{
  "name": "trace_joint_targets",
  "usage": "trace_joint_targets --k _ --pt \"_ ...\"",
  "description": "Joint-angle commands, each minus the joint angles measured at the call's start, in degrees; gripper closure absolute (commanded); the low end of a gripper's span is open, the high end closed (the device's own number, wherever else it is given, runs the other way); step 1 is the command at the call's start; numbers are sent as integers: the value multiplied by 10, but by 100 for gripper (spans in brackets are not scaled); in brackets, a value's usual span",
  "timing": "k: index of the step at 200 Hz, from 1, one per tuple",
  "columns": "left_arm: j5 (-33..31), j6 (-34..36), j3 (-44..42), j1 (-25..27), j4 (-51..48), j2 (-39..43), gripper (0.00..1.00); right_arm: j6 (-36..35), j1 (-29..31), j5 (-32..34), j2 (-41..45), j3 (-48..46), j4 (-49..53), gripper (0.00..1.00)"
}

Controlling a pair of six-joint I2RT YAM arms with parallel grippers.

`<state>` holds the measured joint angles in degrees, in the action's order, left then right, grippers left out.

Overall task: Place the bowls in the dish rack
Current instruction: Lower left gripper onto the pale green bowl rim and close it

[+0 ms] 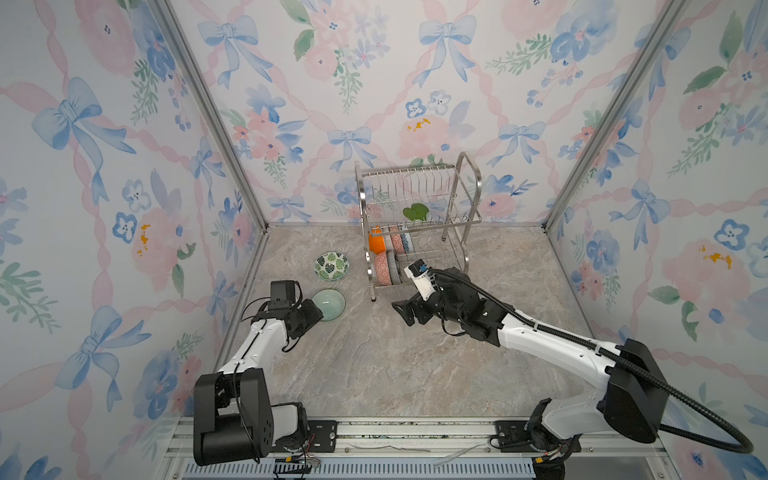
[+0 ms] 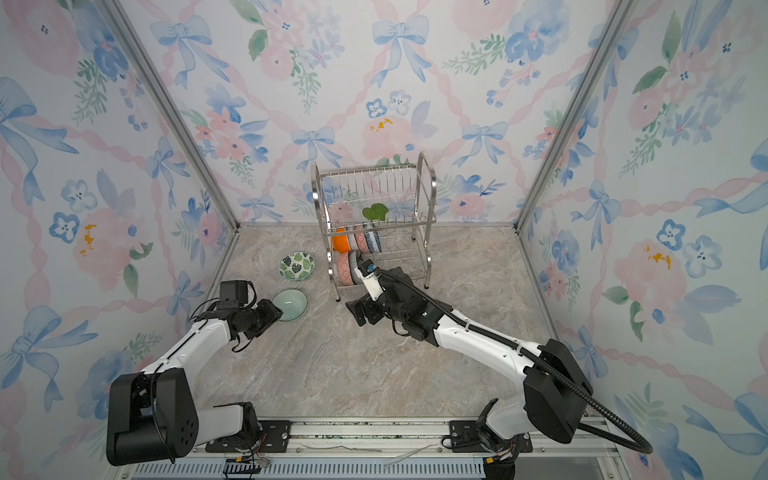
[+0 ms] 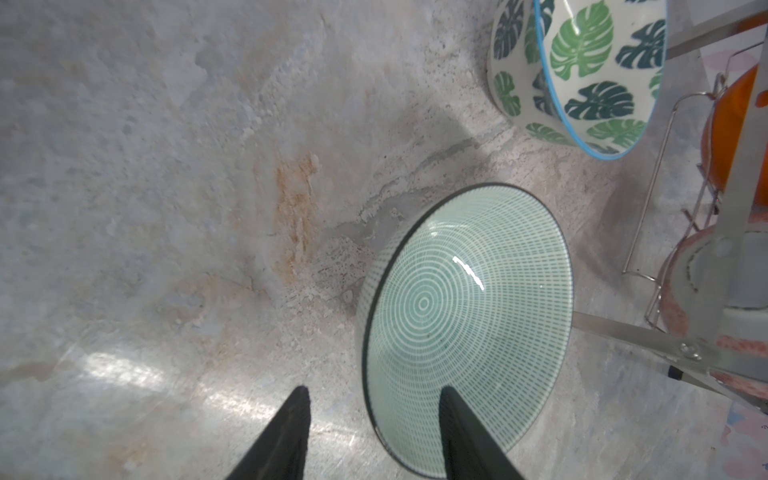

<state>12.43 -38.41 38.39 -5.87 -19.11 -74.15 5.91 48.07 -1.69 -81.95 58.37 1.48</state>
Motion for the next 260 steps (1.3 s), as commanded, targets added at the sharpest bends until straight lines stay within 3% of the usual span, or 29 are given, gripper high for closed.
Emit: trace_joint_targets --k 1,39,69,87,103,139,189,260 --pt "-14 -1 4 8 8 -14 55 -1 0 -5 23 -3 1 4" --pt "-17 -3 3 9 11 -21 63 -2 1 -20 21 -6 1 4" --pt "-20 1 4 15 10 -19 83 -3 2 -24 24 -16 -10 3" --pt "-27 3 5 20 10 -16 86 -3 2 -26 22 -17 -9 3" --pt "-27 2 4 22 10 -19 100 -1 3 -28 20 -16 -10 3" --pt "-25 9 5 37 9 -14 100 9 4 -26 24 -23 -15 4" --pt "-45 25 31 149 -8 4 100 21 -4 47 50 -50 3 3" --pt "-84 9 131 356 -31 -57 100 62 -88 69 131 -113 20 3"
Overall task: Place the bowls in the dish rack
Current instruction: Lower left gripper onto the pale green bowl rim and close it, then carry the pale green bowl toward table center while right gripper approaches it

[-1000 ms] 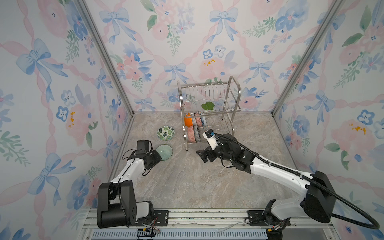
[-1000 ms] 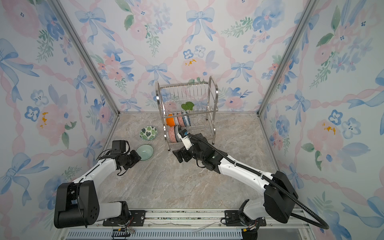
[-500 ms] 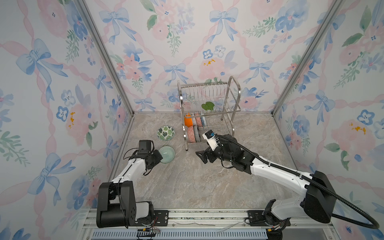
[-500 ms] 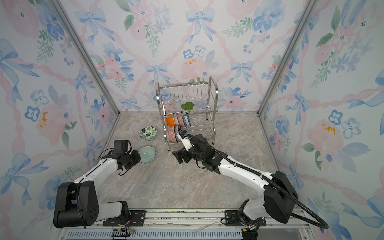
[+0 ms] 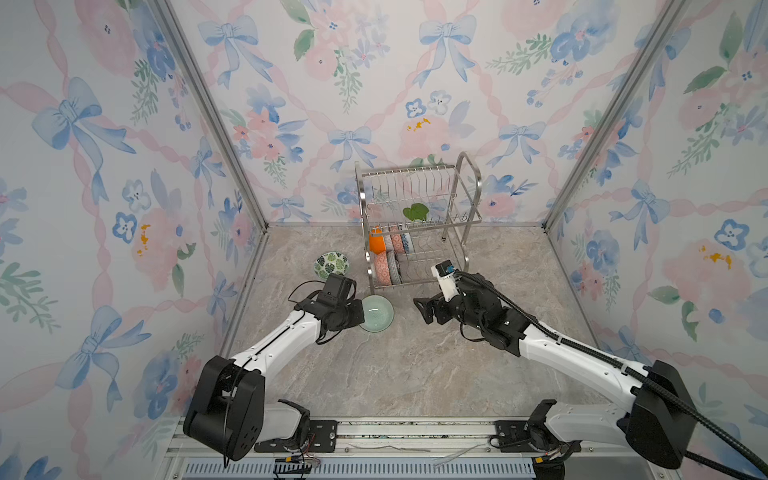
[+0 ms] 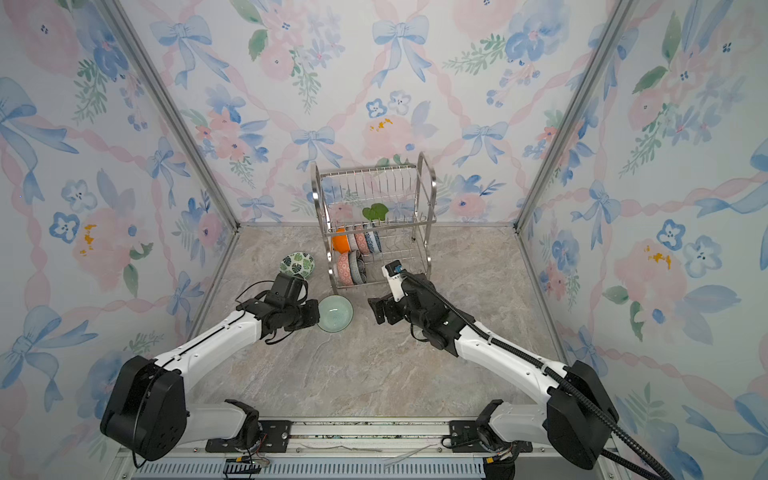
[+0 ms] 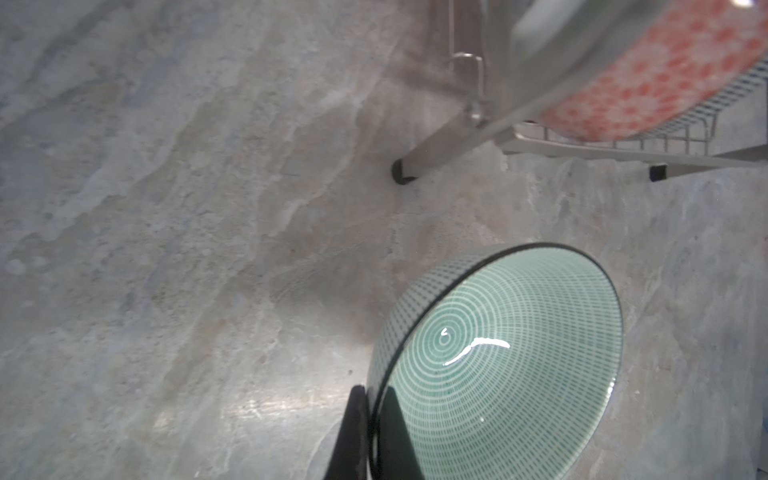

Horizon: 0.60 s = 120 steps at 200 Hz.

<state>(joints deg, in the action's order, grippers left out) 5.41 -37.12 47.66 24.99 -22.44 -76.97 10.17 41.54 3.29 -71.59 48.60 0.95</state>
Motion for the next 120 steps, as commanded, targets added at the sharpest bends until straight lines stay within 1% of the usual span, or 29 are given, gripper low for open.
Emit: trace_joint_targets --k 1,24,46,85,120 --pt "-15 -4 40 50 2 -31 100 19 -24 19 29 -16 26 3" --pt "-21 -7 76 100 2 -79 100 17 -34 15 39 -20 35 3" --pt "-33 -8 105 129 2 -123 100 10 -34 13 36 -18 54 3" --pt "-37 -3 151 158 2 -178 100 13 -33 13 41 -26 67 3" --pt "-22 2 169 162 1 -208 100 17 -32 11 48 -34 69 3"
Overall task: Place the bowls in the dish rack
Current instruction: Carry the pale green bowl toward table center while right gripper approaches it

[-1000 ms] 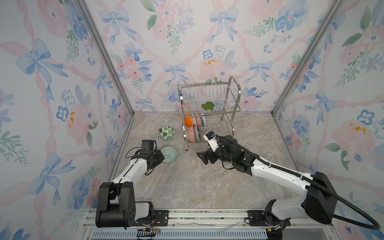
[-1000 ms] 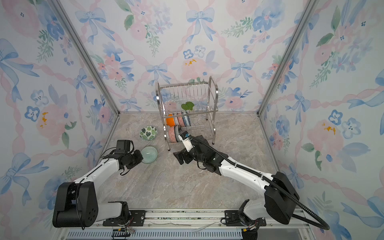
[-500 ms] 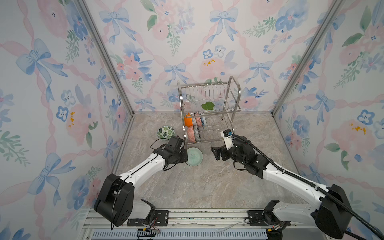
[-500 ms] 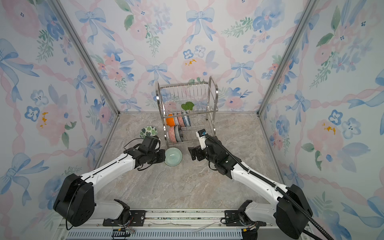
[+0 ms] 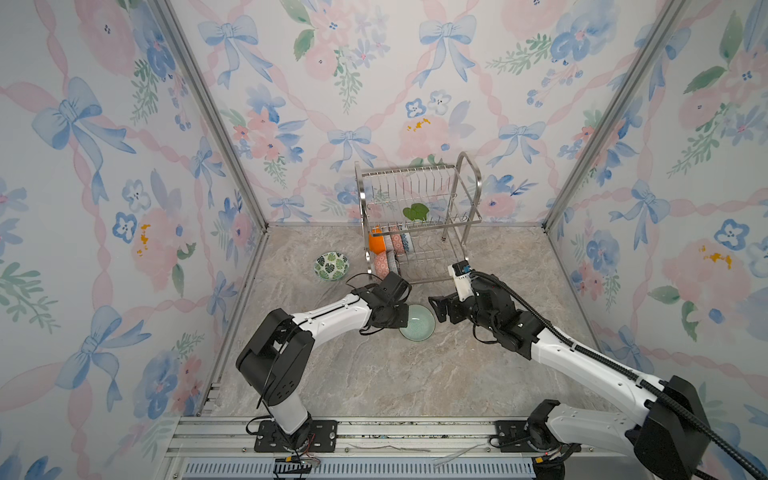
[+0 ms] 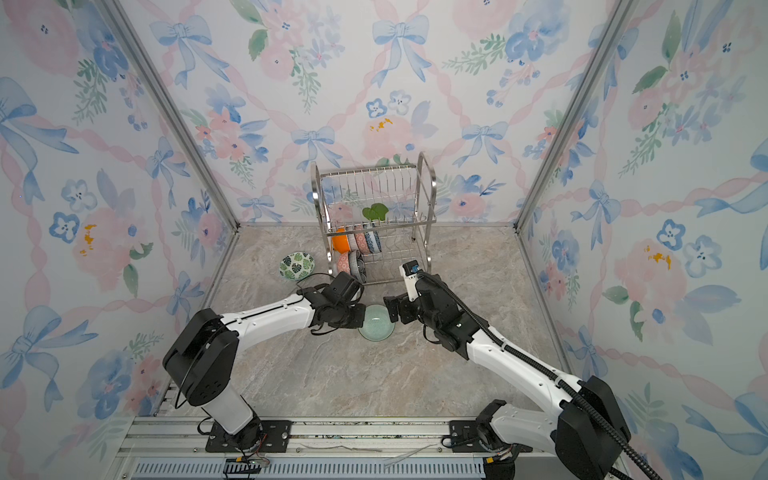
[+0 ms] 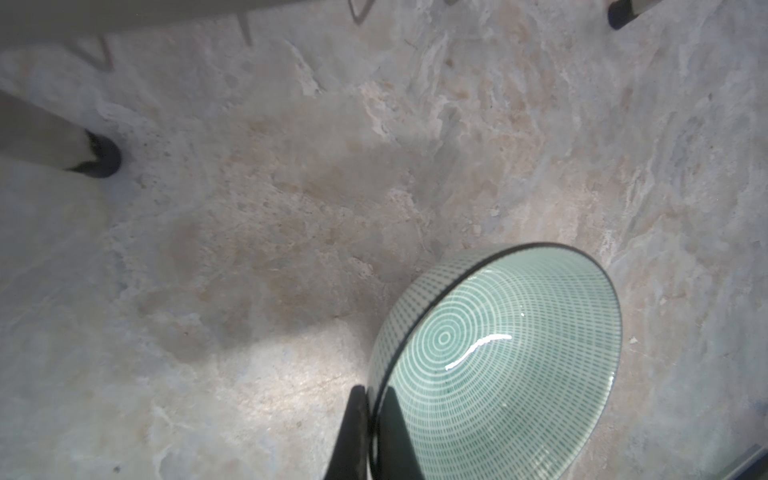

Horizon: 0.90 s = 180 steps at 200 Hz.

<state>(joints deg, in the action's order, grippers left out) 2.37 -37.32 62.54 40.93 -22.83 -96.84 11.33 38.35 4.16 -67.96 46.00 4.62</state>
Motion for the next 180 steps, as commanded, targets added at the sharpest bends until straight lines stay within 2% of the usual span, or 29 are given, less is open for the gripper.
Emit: trace_joint_targets --k 1,103,122,141,180 --pt "9 4 21 3 5 -10 100 6 0 3 12 -7 33 3" --pt "12 22 27 2 0 -3 80 1 14 24 -4 3 43 3" --pt "14 27 30 0 -2 0 72 -3 21 31 -9 10 53 3" --pt "14 31 30 -5 -4 12 65 -10 29 43 -16 17 66 4" --pt "21 44 25 -27 -6 52 58 -18 41 55 -24 27 80 3"
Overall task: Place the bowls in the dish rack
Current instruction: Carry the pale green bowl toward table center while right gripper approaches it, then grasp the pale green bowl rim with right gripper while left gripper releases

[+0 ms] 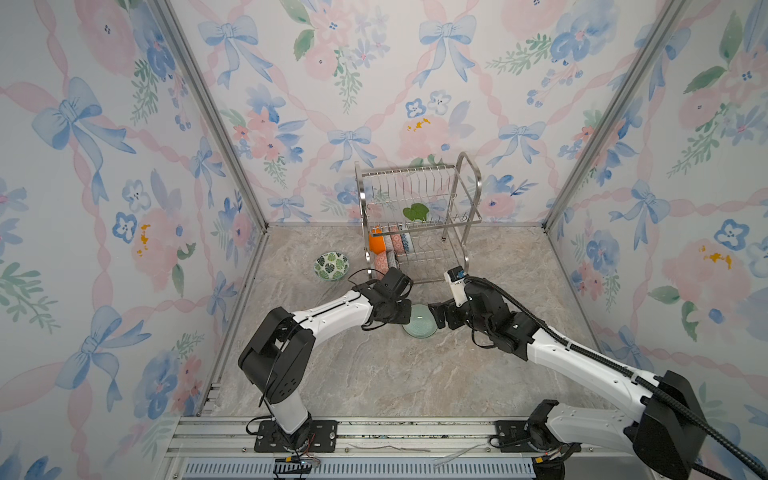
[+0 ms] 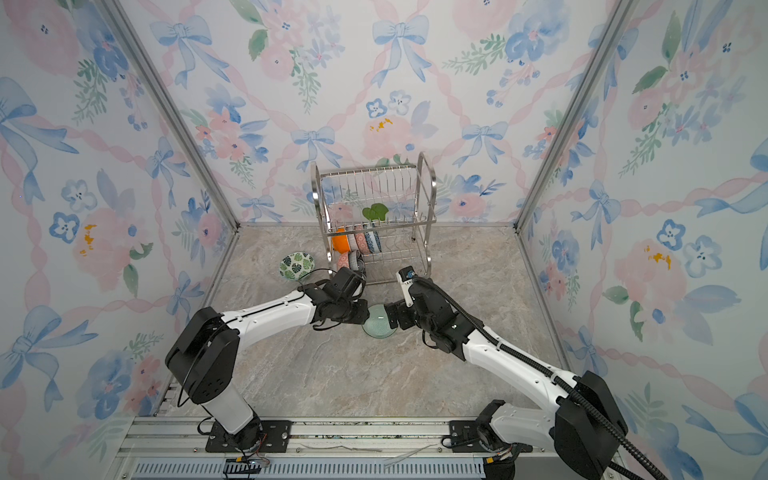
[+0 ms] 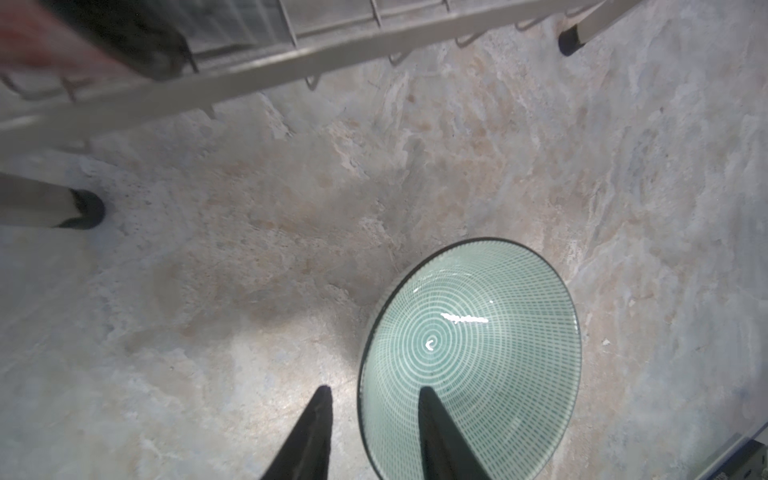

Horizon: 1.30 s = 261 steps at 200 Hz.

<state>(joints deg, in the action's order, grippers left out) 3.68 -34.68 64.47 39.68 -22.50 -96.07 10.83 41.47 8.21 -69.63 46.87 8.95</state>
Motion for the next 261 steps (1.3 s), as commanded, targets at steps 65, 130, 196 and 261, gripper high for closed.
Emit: trace_joint_targets --k 65,130,196,261 --pt "-3 51 -18 -67 -24 151 29 -12 46 32 -63 43 51 3" --pt "-34 49 -88 -89 -24 275 2 23 126 89 -201 126 104 4" --pt "21 15 -174 -146 -18 356 2 79 160 104 -266 156 118 3" --pt "132 6 -270 -195 23 384 2 112 171 127 -322 198 138 0"
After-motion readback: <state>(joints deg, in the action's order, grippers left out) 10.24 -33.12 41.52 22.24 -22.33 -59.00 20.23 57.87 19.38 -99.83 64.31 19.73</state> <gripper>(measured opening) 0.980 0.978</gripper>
